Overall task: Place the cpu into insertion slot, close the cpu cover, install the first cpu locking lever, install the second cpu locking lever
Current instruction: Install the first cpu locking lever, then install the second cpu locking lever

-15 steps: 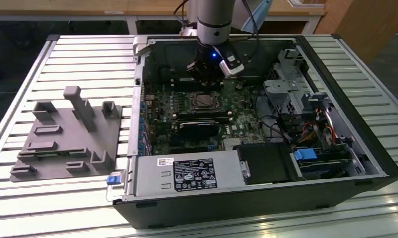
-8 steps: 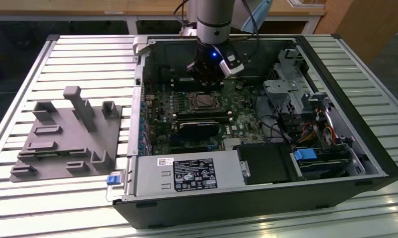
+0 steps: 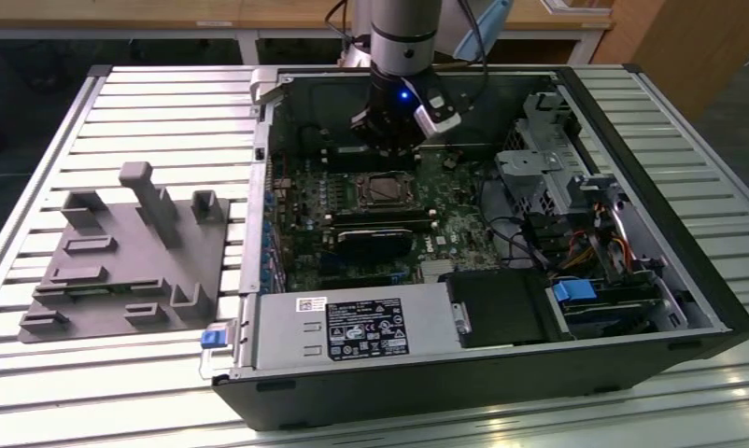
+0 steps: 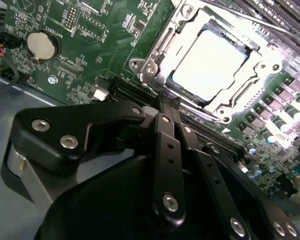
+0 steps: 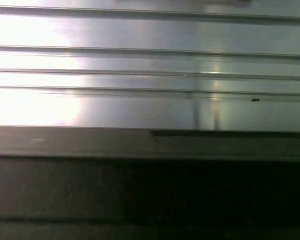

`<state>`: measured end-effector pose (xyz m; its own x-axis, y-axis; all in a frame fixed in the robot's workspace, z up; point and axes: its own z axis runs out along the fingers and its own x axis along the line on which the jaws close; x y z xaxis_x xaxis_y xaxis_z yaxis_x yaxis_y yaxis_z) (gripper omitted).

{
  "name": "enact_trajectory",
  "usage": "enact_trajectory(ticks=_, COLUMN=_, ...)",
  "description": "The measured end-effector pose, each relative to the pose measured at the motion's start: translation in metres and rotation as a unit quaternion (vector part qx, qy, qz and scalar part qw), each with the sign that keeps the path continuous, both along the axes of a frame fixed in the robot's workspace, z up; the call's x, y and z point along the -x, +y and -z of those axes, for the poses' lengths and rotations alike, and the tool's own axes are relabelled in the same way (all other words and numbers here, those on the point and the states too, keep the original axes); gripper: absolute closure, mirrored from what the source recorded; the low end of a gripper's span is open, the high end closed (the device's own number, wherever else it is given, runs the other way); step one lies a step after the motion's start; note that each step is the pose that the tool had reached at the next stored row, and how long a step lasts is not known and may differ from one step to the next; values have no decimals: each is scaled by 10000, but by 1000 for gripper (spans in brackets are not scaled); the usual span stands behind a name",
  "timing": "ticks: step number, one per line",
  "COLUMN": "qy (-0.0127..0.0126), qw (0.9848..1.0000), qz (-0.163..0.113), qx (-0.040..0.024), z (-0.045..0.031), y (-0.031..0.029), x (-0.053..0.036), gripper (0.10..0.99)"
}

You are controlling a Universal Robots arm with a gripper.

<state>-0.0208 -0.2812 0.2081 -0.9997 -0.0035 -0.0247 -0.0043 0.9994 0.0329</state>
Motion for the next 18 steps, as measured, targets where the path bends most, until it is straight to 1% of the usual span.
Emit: enact_trajectory(ticks=18, qy=0, qw=10000, qz=0, qx=0, z=0, y=-49, x=-1, gripper=980)
